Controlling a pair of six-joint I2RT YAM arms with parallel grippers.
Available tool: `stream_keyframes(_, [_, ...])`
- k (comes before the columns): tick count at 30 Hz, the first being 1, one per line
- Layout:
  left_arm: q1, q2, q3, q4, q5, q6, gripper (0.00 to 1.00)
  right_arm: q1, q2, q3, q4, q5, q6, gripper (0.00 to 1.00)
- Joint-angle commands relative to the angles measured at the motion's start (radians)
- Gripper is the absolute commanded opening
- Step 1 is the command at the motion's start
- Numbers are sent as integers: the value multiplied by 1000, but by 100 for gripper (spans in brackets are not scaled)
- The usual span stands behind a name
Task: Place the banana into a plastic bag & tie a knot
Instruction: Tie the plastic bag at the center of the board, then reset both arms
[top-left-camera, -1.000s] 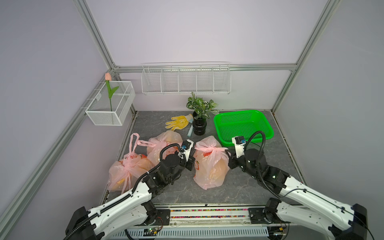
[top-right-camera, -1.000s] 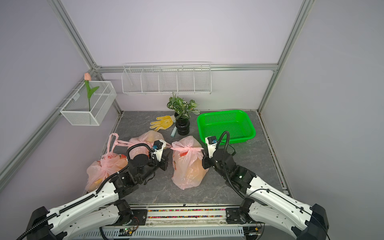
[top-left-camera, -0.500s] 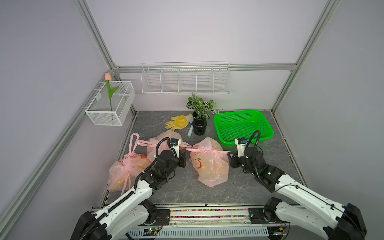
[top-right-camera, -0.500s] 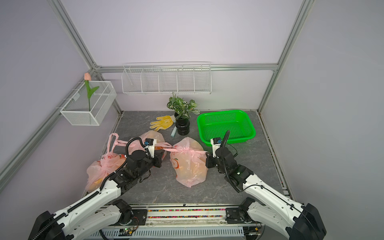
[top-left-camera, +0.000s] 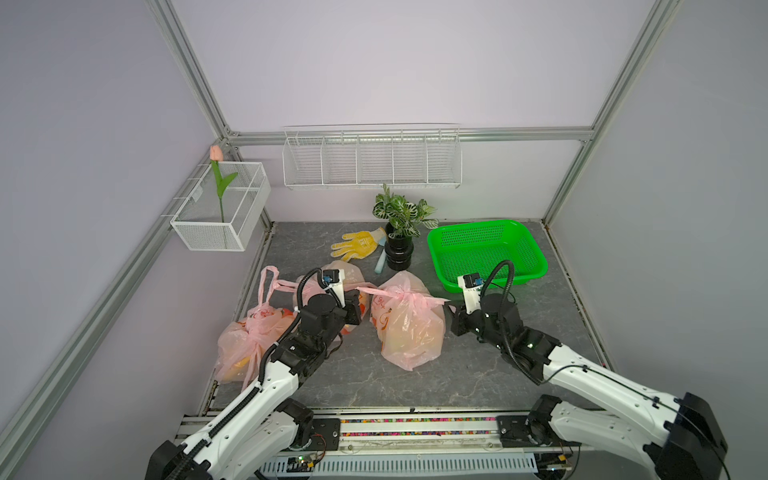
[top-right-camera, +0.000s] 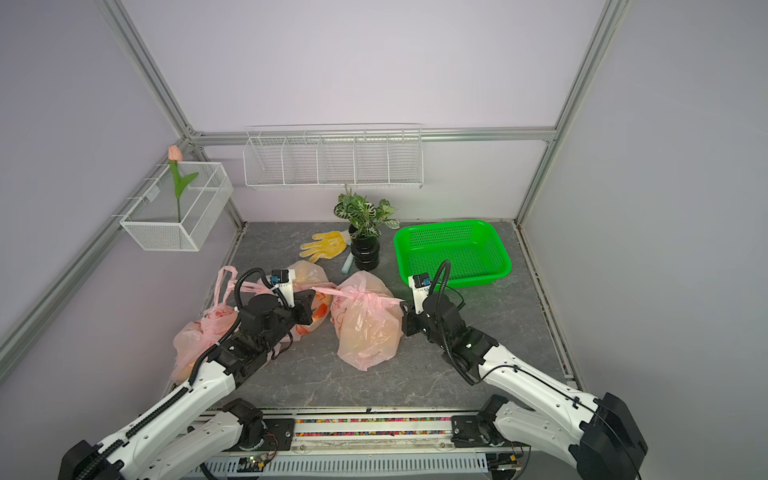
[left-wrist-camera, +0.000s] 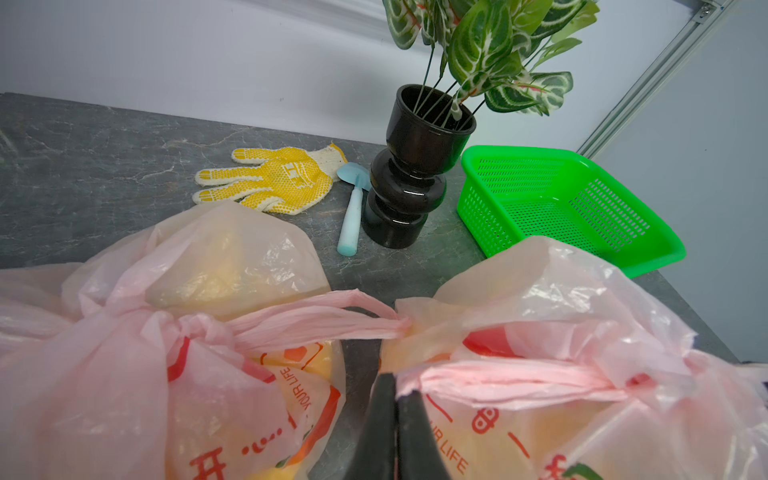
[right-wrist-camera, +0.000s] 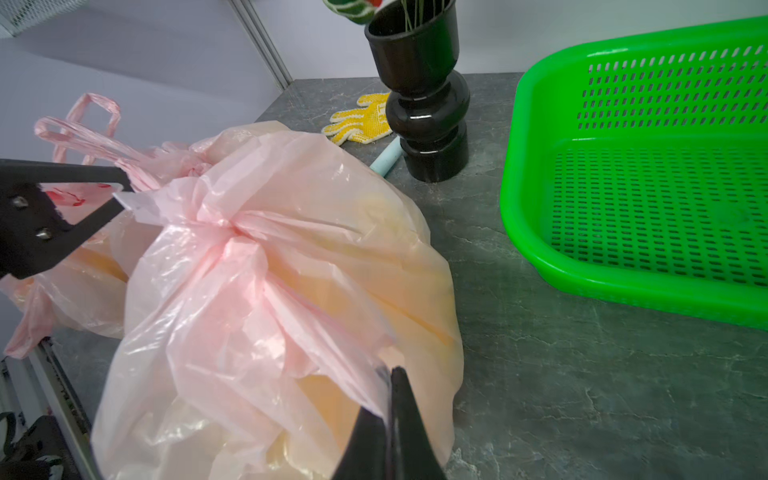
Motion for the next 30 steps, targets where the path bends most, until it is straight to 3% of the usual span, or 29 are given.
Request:
stream_keyframes(1, [98,-31,-63,-11,-230,-83,0,-61,-1,-102,-114,186,65,7])
stream_keyframes(5, [138,-22,-78,16,-207,-103,0,-65,-35,-123,-107,137,65,7])
stream_keyframes(14, [138,6,-8,10,-224,-90,0,-69,-51,-81,-133,83,36,8])
stream_keyframes(17, [138,11,16,0,-140,-71,0,-72,-97,-84,-131,-7,9,22])
stream_keyframes(18, [137,19,28,1,-92,-42,1,-72,-118,-87,-132,-46,-9,37])
stream_keyframes(20, [138,35,85,-69,-46,-44,19,-75,-173,-81,-151,-109,-37,72])
stream_keyframes(21, [138,38,128,-135,-29,-45,28,-75,-205,-75,-174,-130,-49,84])
stream_keyframes(23, [137,38,179,-201,-20,-56,38,-77,-272,-55,-229,-147,-68,96])
stream_keyframes(24, [137,29,200,-225,-22,-63,42,-78,-308,-44,-254,-149,-79,100])
stream_keyframes(30, [136,-45,250,-240,-107,-78,68,-89,-429,83,-416,-20,-118,89])
